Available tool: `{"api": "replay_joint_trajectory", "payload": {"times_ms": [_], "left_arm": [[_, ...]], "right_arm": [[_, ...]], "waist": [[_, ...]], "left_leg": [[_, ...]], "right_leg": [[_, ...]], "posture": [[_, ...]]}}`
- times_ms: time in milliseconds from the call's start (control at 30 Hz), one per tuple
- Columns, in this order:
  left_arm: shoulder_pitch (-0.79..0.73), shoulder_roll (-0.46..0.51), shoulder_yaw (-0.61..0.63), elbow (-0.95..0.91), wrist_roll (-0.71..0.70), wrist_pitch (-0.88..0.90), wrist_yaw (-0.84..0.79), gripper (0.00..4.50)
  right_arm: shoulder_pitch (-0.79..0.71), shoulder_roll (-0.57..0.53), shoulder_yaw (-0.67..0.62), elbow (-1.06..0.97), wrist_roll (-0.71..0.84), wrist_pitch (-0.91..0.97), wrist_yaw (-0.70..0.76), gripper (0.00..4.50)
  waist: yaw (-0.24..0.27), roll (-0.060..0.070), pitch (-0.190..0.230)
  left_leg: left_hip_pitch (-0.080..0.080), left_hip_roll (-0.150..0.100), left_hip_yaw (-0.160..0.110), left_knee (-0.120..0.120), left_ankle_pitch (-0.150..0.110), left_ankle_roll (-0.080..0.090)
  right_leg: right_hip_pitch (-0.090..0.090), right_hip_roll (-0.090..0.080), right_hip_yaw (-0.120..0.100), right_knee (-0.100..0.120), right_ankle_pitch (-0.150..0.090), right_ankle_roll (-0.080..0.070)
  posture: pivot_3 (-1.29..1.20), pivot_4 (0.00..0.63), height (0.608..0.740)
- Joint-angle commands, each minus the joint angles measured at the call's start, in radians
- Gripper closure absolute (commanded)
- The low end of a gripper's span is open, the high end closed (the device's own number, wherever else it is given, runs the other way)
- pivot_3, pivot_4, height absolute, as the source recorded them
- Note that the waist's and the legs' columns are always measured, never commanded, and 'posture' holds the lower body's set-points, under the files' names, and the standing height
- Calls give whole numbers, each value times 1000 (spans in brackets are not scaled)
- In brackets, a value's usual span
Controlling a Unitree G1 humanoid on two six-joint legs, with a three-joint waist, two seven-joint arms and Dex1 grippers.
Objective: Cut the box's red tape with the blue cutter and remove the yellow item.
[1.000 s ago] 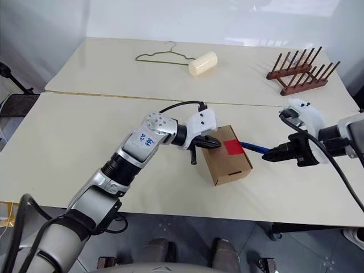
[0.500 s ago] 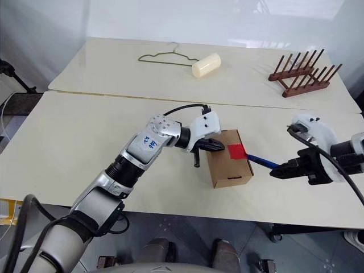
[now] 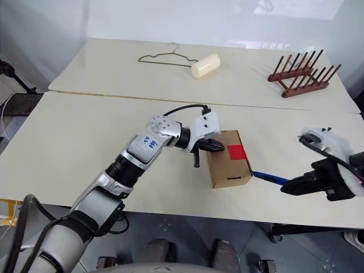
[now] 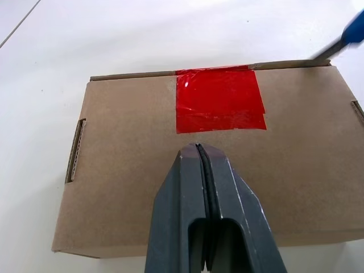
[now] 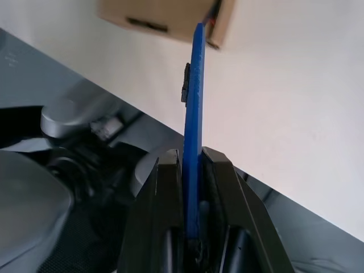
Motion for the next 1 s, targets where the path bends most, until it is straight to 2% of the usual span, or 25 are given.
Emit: {"api": "replay_joint_trajectory", "payload": {"times_ms": [33, 267, 433, 467, 567, 633, 667, 733, 767, 867, 967, 1000], "left_arm": [[54, 8, -24, 21, -6, 22, -33, 4500], [110, 89, 130, -115, -115, -81, -82, 4500], [164, 171, 240, -241, -203, -102, -113, 4500], [182, 199, 250, -261, -202, -110, -119, 4500], [261, 303, 285, -320, -192, -94, -116, 4500], [300, 345, 288, -343, -184, -89, -104, 4500], [313, 355, 290, -354, -187, -82, -95, 4500], [343, 368, 302, -392, -204, -56, -74, 4500], [361, 372, 310, -415, -214, -38, -63, 4500], [419, 385, 323, -478, -229, 3, -31, 4500], [491, 383, 346, -537, -241, 39, 16, 4500], [513, 378, 354, -554, -246, 50, 35, 4500]], "right_arm": [[-39, 26, -95, 80, -120, 14, 160, 4353], [13, 218, -103, 260, -559, -205, 279, 4353], [164, 425, -121, 290, -855, -528, 326, 4353], [181, 479, -106, 313, -939, -619, 306, 4353], [215, 683, -29, 487, -1293, -1121, 202, 4353], [211, 763, -23, 592, -1407, -1289, 190, 4353], [207, 787, -34, 622, -1426, -1312, 204, 4353], [211, 815, -53, 640, -1431, -1309, 265, 3622], [214, 821, -63, 642, -1428, -1303, 300, 3406], [235, 801, -97, 626, -1411, -1268, 419, 2381], [241, 796, -209, 616, -1377, -1392, 527, 1383], [235, 785, -237, 606, -1364, -1381, 553, 1383]], "waist": [[-1, 0, 0], [-22, 0, 0], [-30, 1, 1], [-30, 2, 1], [-37, 2, 1], [-42, 3, 1], [-42, 5, 3], [-46, 6, 3], [-46, 6, 3], [-47, 6, 3], [-47, 6, 4], [-48, 7, 4]], "left_leg": [[0, 0, 0, 0, 0, 0], [-2, -1, 3, 0, -1, 1], [-2, 0, 9, -2, 0, -1], [-2, 0, 9, -1, 0, -1], [-1, 0, 10, -1, 0, -2], [0, -1, 10, -2, 1, -2], [0, -1, 10, -2, 1, -2], [0, -1, 11, -1, 1, -2], [0, 0, 10, -1, 1, -2], [1, 0, 9, -1, 1, -2], [2, 0, 10, -2, 1, -2], [2, 0, 10, -2, 1, -2]], "right_leg": [[0, 0, 0, -1, 0, 0], [-2, 0, 1, 0, 1, 1], [-4, 1, -3, 4, 1, 2], [-4, 1, -2, 5, 1, 2], [-3, 1, -2, 5, 2, 2], [-2, 1, -2, 5, 2, 3], [-2, 1, -2, 5, 2, 3], [-2, 1, -1, 5, 2, 3], [-1, 1, -1, 5, 2, 3], [0, 1, -1, 5, 2, 3], [0, 2, -1, 5, 2, 3], [0, 2, -1, 5, 2, 3]], "posture": [[0, 150, 740], [0, 150, 740], [0, 150, 740], [0, 150, 740], [0, 150, 740], [0, 150, 740], [0, 150, 740], [0, 150, 740], [0, 150, 740], [0, 150, 740], [0, 150, 740], [0, 150, 740]]}}
